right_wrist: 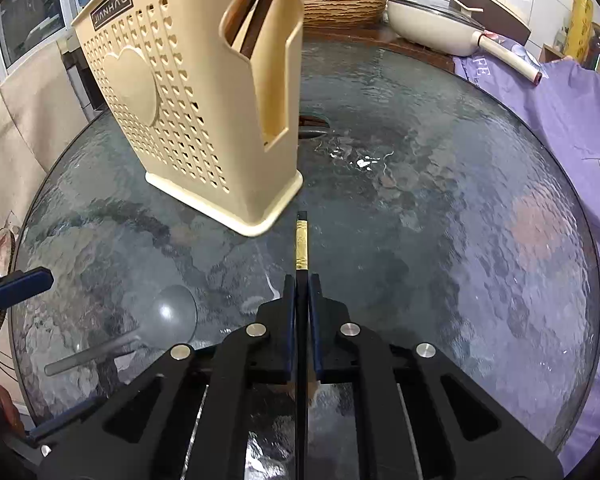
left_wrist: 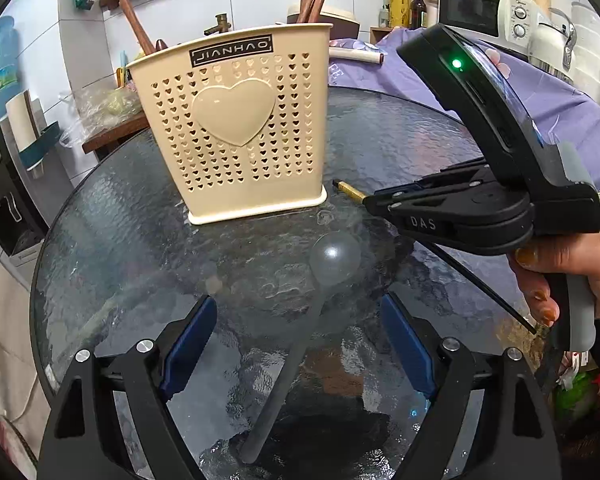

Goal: Organize utensils
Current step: 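Close the right tool on the black chopstick while the left tool closes on the spoon handle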

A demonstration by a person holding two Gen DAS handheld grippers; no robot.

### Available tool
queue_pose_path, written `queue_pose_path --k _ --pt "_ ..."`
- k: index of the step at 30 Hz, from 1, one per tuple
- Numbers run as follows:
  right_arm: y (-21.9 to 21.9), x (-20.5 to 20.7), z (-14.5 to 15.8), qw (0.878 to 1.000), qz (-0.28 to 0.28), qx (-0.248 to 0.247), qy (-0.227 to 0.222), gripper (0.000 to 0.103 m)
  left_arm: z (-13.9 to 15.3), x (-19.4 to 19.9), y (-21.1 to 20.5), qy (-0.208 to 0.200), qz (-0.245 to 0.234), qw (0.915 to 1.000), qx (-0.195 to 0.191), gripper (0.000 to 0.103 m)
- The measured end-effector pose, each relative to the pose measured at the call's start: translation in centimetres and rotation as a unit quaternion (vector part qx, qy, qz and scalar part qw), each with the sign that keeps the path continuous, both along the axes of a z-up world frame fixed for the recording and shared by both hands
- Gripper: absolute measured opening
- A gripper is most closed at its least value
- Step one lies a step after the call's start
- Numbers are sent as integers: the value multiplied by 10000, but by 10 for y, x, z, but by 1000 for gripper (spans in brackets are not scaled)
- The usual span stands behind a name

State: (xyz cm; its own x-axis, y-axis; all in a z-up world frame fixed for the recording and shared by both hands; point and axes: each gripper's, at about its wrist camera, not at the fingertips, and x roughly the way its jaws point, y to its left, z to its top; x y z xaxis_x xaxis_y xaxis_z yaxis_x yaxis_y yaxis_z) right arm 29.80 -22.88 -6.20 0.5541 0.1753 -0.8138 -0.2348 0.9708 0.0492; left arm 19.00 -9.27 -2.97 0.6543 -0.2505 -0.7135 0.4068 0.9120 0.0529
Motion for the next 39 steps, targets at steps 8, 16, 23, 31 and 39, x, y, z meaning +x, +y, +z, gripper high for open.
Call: queue_pose_path --k 8,16,23,31,39 --pt "-19 -7 0 9997 -117 199 73 7 -1 9 -1 56 -107 9999 79 82" --pt "-31 -8 0 9990 -225 361 111 7 -7 19 -17 -45 -423 9980 470 83" --pt "-37 -9 -1 9986 -211 475 89 7 -13 40 -24 123 -475 9972 557 83" --pt "-39 -9 -1 9985 -162 522 68 7 -22 53 -32 352 -617 9962 510 64" --pt "-39 -7 0 9984 -139 541 71 7 -20 54 -41 446 -768 9951 433 34"
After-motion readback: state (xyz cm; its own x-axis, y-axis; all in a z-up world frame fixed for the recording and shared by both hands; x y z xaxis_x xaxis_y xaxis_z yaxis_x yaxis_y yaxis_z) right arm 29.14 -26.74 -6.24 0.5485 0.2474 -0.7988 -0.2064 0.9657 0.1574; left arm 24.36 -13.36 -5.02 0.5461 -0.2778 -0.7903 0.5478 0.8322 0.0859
